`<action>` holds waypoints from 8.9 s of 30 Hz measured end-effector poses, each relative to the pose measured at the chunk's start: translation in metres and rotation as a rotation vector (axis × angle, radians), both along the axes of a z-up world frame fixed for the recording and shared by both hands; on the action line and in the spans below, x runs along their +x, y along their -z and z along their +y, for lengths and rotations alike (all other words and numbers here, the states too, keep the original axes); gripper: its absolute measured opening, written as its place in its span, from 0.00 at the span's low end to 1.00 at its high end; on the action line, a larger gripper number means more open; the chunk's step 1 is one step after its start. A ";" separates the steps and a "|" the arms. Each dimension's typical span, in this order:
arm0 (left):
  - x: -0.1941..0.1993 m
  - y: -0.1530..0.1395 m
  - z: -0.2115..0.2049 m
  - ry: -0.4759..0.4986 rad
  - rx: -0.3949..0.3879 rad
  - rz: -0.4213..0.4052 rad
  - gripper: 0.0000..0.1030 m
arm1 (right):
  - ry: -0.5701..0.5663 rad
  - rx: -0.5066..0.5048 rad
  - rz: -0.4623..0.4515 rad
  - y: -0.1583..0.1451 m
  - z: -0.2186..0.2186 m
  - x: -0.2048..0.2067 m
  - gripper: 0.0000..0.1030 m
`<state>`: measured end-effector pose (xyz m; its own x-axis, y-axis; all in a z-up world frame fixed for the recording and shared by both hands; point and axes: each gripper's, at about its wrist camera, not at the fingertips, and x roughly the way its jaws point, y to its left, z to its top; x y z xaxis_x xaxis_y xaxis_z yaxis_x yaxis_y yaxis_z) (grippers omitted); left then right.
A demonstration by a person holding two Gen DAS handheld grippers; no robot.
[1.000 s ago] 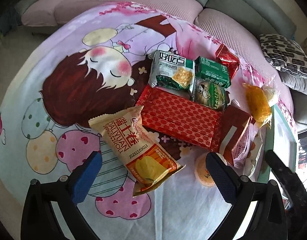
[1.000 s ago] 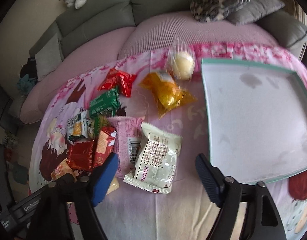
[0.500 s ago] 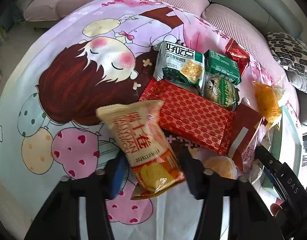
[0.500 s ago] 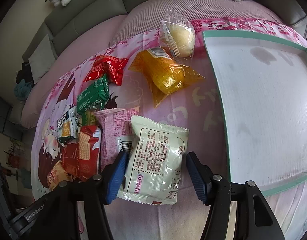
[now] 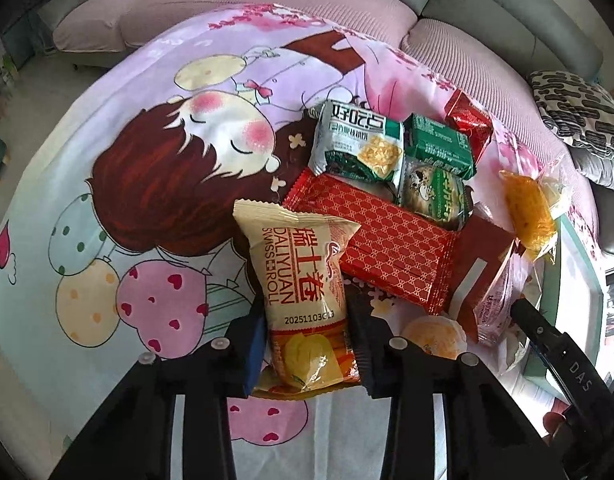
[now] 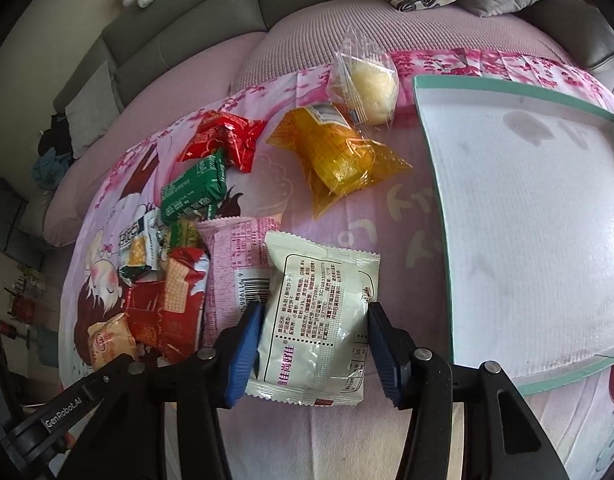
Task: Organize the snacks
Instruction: 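Grasp the yellow cream-roll pack with the left gripper while the right grasps the white pack, then carry both packs over the teal tray and open both grippers to drop them, then move both grippers back over the snack pile, then grasp the red wrapped bar with the left gripper while the right grasps the pink bun, then carry both snacks into the teal tray and open both grippers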
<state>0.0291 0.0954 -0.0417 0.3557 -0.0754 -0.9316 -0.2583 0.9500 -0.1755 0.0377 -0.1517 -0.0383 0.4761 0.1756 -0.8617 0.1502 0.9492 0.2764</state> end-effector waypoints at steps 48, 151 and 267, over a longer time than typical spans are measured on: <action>0.065 -0.074 -0.256 0.545 -0.014 -0.173 0.38 | 0.424 -0.217 -0.130 -0.045 -0.175 -0.013 0.54; 0.073 0.002 -0.004 -0.042 0.087 0.056 0.82 | -0.136 -0.294 -0.011 -0.010 0.061 0.013 1.00; 0.067 -0.044 -0.050 0.080 0.132 -0.076 0.47 | -0.102 -0.257 -0.090 -0.029 0.031 0.021 0.42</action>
<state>0.0963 0.0454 0.0020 0.4233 0.0149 -0.9059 -0.1721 0.9830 -0.0642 0.0585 -0.1205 -0.0088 0.5442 0.0077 -0.8389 0.0360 0.9988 0.0325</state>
